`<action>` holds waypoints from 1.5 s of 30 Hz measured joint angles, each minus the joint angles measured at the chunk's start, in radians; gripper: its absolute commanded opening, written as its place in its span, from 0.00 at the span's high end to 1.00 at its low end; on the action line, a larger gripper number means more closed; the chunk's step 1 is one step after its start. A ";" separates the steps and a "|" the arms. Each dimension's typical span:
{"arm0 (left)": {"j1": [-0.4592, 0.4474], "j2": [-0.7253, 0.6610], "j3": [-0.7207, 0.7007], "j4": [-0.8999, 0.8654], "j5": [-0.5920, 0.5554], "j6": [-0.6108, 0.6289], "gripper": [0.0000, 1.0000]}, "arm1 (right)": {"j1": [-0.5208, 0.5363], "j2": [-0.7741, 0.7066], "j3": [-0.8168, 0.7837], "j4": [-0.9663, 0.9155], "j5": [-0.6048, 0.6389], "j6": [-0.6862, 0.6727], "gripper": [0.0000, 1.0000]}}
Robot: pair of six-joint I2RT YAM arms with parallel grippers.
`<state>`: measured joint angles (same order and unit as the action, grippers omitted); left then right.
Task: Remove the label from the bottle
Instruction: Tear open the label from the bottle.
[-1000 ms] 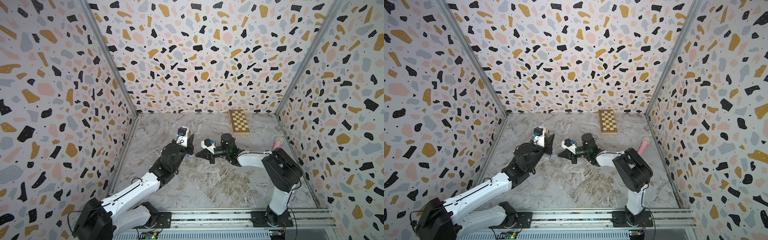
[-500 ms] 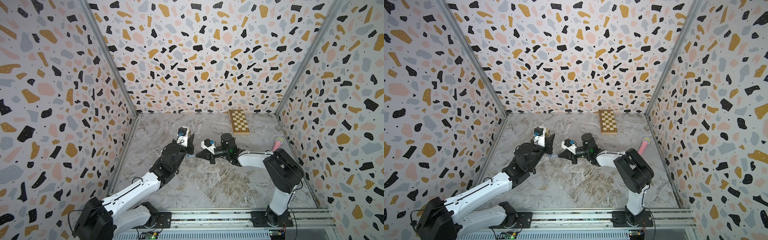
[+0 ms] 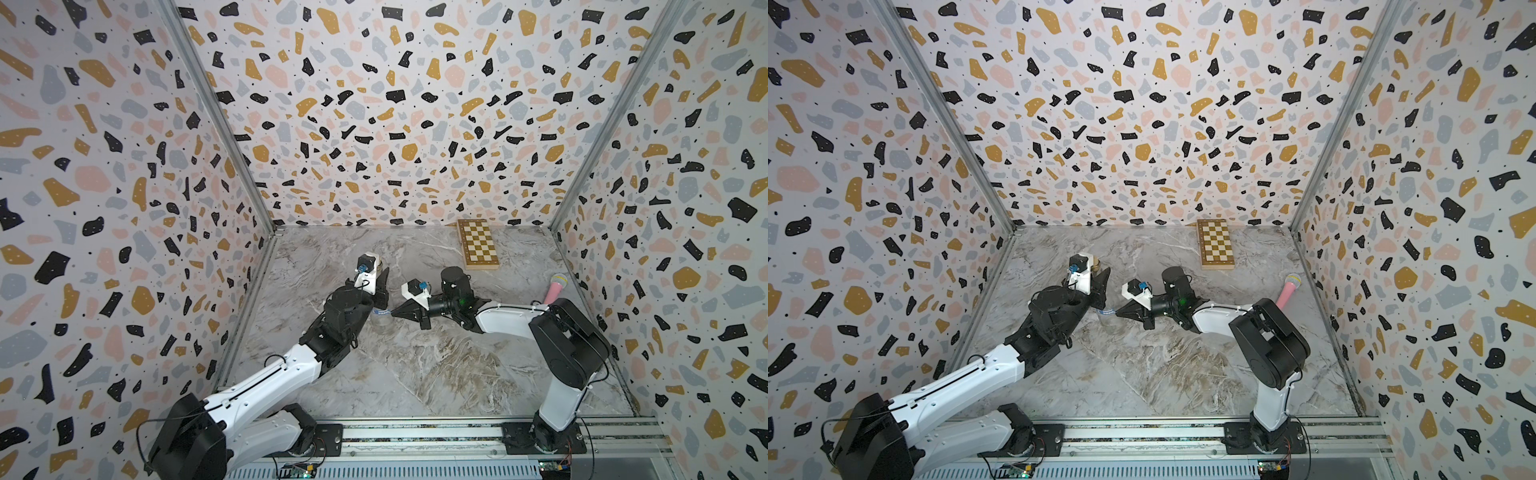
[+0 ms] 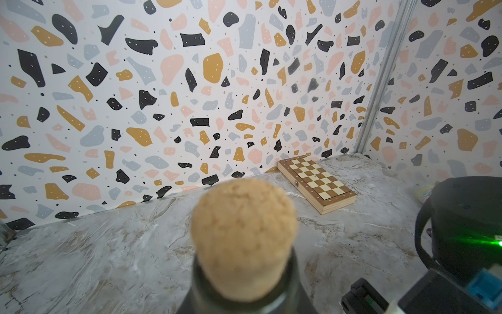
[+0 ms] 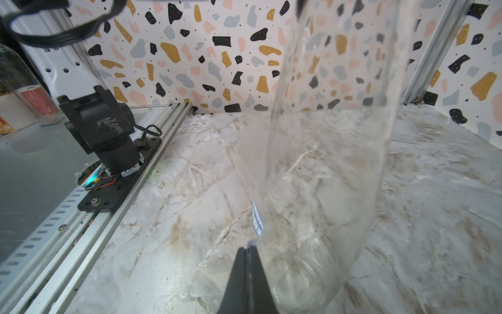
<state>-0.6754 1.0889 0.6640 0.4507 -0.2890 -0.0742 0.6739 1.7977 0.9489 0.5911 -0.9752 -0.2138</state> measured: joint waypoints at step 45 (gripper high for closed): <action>-0.001 0.000 -0.002 0.005 0.000 0.004 1.00 | 0.035 -0.024 0.000 -0.070 0.000 -0.050 1.00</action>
<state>-0.6765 1.0889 0.6624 0.4557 -0.2890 -0.0700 0.7094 1.7733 0.9493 0.5213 -0.9756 -0.2634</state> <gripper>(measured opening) 0.302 0.041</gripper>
